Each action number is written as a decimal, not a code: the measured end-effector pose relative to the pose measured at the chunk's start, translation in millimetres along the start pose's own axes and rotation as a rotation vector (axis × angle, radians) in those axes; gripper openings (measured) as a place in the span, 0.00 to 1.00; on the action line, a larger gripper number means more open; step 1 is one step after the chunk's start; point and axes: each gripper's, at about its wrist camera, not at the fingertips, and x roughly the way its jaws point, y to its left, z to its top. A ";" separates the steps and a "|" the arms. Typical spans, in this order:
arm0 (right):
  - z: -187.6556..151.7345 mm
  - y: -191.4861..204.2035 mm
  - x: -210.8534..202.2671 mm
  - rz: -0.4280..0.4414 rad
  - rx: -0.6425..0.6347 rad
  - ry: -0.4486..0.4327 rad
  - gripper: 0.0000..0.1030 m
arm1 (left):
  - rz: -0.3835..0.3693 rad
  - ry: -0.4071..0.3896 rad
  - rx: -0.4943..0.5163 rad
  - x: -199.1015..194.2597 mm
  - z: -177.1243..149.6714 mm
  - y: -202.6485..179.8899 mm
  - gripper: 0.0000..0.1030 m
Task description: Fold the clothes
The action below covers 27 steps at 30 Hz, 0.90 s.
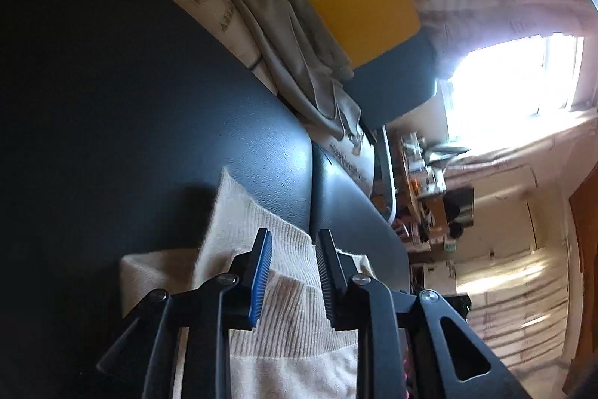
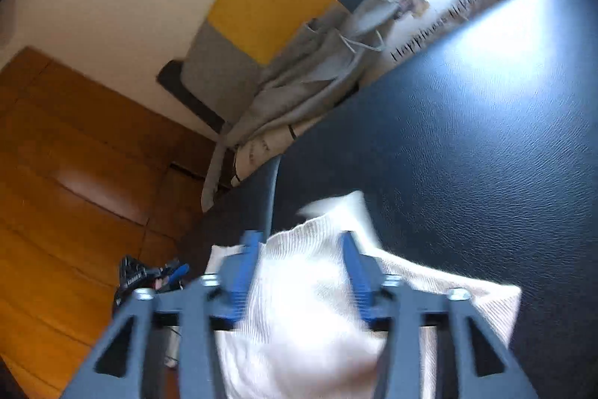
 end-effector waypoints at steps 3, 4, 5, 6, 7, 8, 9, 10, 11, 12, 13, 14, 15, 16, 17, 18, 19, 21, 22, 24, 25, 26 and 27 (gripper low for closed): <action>-18.0 8.8 -19.3 -0.022 -0.061 0.007 0.53 | 0.054 -0.016 -0.012 -3.6 -6.3 7.0 0.24; -25.7 11.8 -24.9 -0.051 -0.087 0.012 0.53 | 0.068 -0.017 0.000 -5.8 -10.3 8.7 0.24; -34.2 12.9 -28.9 -0.082 -0.108 0.017 0.53 | 0.082 -0.017 0.018 -8.2 -14.9 10.3 0.24; -42.6 9.7 -32.0 -0.103 -0.114 0.025 0.53 | 0.096 -0.016 0.036 -10.6 -19.6 11.9 0.24; -50.9 6.5 -34.7 -0.130 -0.123 0.031 0.53 | 0.110 -0.016 0.054 -13.1 -24.2 13.4 0.24; -58.8 3.2 -36.3 -0.174 -0.139 0.035 0.53 | 0.124 -0.016 0.071 -15.5 -28.9 15.0 0.25; -66.3 0.1 -37.4 -0.214 -0.155 0.038 0.53 | 0.138 -0.015 0.089 -17.9 -33.5 16.6 0.26; -72.2 -3.1 -36.8 -0.240 -0.166 0.042 0.53 | 0.151 -0.015 0.107 -20.4 -38.1 18.1 0.27; -76.4 -7.5 -34.4 -0.252 -0.164 0.052 0.53 | 0.165 -0.015 0.125 -22.8 -42.8 19.7 0.29; -79.9 -12.2 -31.3 -0.271 -0.160 0.063 0.53 | 0.179 -0.015 0.143 -25.3 -47.4 21.3 0.31; -82.8 -16.1 -28.4 -0.287 -0.157 0.072 0.53 | 0.193 -0.014 0.161 -27.7 -52.0 22.8 0.32; -84.4 -17.6 -25.9 -0.294 -0.159 0.074 0.53 | 0.207 -0.014 0.179 -30.1 -56.7 24.4 0.33; -86.1 -19.2 -23.4 -0.302 -0.161 0.076 0.53 | 0.220 -0.014 0.196 -32.6 -61.3 26.0 0.34; -87.7 -20.7 -20.9 -0.310 -0.163 0.079 0.53 | 0.234 -0.013 0.214 -35.0 -65.9 27.5 0.35; -89.2 -21.7 -19.1 -0.316 -0.167 0.080 0.53 | 0.248 -0.013 0.232 -37.4 -70.6 29.1 0.36; -90.3 -21.4 -19.1 -0.319 -0.173 0.080 0.53 | 0.262 -0.013 0.250 -39.9 -75.2 30.7 0.37; -90.6 -21.6 -18.7 -0.318 -0.174 0.083 0.53 | 0.275 -0.012 0.268 -42.3 -79.8 32.2 0.38; -90.4 -24.9 -18.5 -0.306 -0.161 0.087 0.55 | 0.284 0.013 0.295 -40.3 -81.9 33.8 0.40; -90.2 -26.5 -19.1 -0.299 -0.152 0.087 0.56 | 0.294 0.023 0.304 -35.4 -81.2 32.7 0.40; -90.3 -27.5 -22.9 -0.302 -0.141 0.079 0.55 | 0.319 0.042 0.318 -24.4 -79.1 29.8 0.40; -90.1 -26.3 -23.2 -0.317 -0.149 0.074 0.54 | 0.319 0.052 0.320 -22.7 -78.5 28.3 0.38; -90.4 -23.6 -22.7 -0.342 -0.168 0.073 0.50 | 0.315 0.062 0.320 -22.4 -78.0 26.8 0.36; -91.0 -19.4 -21.6 -0.371 -0.191 0.078 0.42 | 0.312 0.073 0.320 -22.2 -77.6 25.3 0.28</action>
